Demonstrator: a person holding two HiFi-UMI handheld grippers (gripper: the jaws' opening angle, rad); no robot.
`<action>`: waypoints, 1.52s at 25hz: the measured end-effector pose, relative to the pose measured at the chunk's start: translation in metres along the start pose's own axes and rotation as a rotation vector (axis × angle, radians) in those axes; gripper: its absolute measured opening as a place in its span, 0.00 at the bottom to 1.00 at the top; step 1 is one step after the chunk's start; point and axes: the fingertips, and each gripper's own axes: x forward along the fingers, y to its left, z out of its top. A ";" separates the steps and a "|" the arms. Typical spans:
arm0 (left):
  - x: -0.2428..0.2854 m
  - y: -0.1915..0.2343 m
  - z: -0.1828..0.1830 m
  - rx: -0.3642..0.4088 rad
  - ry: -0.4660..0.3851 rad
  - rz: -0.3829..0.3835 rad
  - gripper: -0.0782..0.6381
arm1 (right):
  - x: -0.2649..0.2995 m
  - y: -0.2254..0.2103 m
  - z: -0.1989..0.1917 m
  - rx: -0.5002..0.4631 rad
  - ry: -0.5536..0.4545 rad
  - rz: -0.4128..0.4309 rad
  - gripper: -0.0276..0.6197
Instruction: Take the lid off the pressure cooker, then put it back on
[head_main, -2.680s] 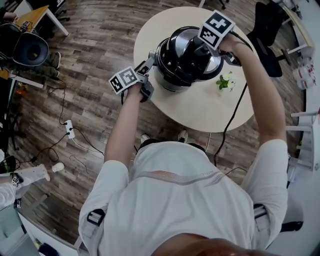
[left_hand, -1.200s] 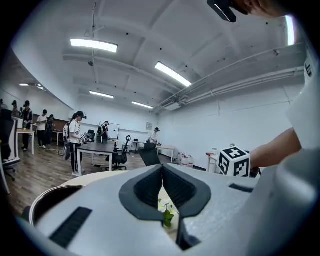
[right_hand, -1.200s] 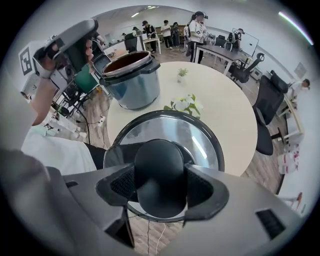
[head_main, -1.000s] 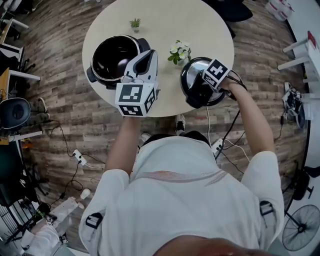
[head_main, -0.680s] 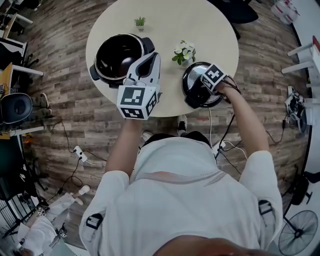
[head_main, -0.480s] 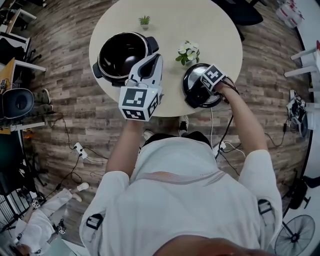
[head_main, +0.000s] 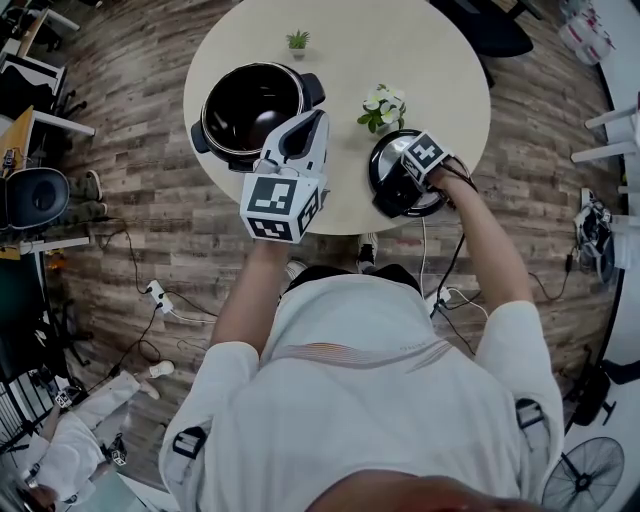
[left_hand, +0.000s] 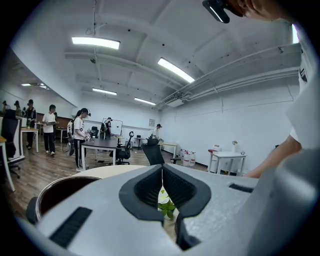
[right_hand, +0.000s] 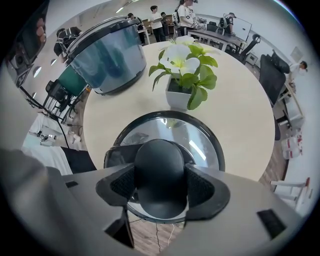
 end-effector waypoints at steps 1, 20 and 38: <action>0.000 0.000 0.000 0.000 -0.001 -0.001 0.12 | 0.000 0.000 0.000 0.002 -0.001 0.001 0.49; -0.034 0.035 0.030 0.004 -0.055 0.076 0.12 | -0.232 0.047 0.103 0.053 -0.865 -0.099 0.27; -0.115 0.073 0.058 0.032 -0.097 0.229 0.12 | -0.369 0.114 0.138 0.032 -1.364 -0.182 0.04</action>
